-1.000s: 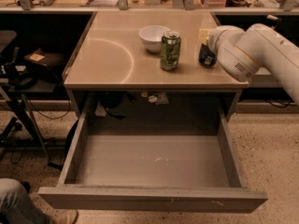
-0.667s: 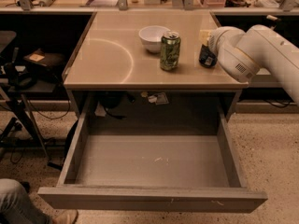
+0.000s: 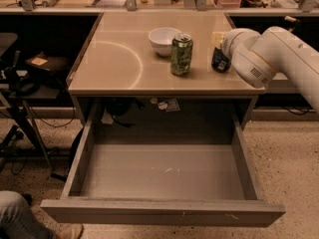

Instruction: Pick pepsi can from top drawer and place on counter

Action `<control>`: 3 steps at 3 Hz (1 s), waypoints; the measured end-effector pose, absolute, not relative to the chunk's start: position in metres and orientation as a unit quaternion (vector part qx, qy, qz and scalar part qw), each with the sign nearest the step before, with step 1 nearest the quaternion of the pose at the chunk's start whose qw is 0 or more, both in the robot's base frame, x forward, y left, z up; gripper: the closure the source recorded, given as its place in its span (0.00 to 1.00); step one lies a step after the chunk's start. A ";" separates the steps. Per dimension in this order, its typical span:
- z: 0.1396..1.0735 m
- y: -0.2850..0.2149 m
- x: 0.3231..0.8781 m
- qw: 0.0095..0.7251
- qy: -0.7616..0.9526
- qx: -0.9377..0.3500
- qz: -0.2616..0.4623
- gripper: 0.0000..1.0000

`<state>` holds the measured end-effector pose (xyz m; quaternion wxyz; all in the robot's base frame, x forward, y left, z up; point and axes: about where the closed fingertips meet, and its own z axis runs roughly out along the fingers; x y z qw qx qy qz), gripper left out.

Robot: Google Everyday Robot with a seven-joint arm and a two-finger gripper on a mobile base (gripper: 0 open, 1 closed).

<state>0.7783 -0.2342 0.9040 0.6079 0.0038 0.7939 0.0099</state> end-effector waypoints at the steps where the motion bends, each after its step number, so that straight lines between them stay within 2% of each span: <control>1: 0.904 -0.234 0.778 0.608 0.794 0.004 0.010 0.35; 2: 0.904 -0.234 0.778 0.608 0.794 0.004 0.010 0.12; 3: 0.904 -0.234 0.778 0.608 0.794 0.004 0.010 0.00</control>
Offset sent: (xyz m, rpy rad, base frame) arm 0.0000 0.0000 0.0000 0.0000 0.0000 0.0000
